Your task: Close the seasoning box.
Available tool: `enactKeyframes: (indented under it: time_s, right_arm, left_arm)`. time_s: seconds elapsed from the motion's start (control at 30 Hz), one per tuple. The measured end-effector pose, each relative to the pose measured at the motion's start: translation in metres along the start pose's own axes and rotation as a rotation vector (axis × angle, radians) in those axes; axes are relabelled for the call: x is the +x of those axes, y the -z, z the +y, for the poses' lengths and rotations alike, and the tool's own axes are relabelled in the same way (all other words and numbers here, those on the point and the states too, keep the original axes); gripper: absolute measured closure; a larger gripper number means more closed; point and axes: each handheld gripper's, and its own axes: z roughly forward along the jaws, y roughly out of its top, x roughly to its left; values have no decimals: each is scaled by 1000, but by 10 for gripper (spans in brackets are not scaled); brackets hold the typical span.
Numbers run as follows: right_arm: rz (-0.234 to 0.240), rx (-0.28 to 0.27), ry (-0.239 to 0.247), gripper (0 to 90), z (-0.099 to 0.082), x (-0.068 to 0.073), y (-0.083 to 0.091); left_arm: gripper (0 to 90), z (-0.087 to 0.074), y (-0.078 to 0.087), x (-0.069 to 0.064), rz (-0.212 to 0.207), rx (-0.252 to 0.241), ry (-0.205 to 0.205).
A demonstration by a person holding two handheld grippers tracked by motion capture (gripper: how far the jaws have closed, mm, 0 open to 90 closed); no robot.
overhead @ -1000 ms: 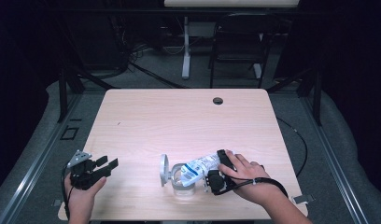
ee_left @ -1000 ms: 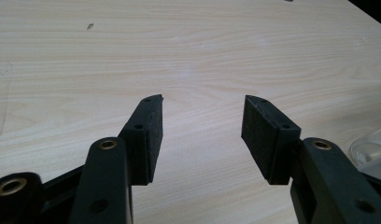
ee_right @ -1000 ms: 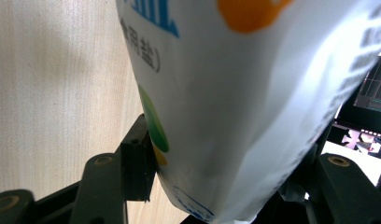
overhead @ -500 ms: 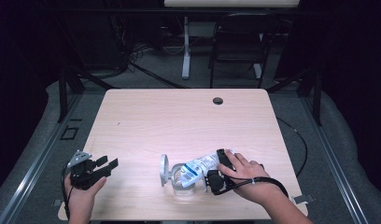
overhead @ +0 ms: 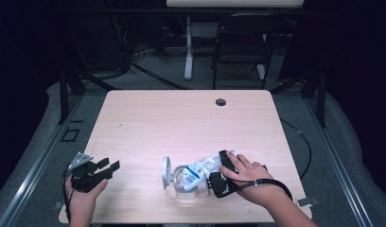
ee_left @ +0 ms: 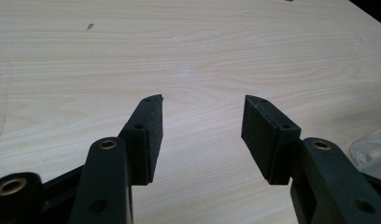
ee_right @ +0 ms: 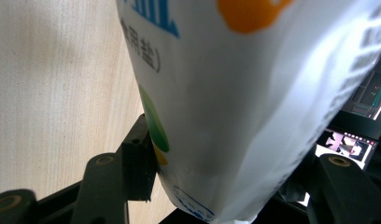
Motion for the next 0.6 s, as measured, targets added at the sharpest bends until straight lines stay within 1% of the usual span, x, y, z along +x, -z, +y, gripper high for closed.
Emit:
enactKeyframes:
  time_s: [0.07,0.37,0.43,0.47,0.5,0.6]
  right_arm:
    - [2,-5,-1,424,0,0,0]
    - [-6,6,19,424,0,-1,0]
    - [-11,12,27,425,1,-2,1]
    - [-13,24,38,425,1,-3,2]
    - [-10,13,28,425,1,-2,1]
    - [-9,13,27,425,1,-2,1]
  left_arm:
    - [489,0,0,0,-2,4,-1]
    - [489,0,0,1,-1,0,1]
    - [489,0,0,1,-1,0,2]
    - [489,0,0,1,-1,1,2]
    - [489,0,0,1,-1,1,2]
    - [489,0,0,1,-2,4,2]
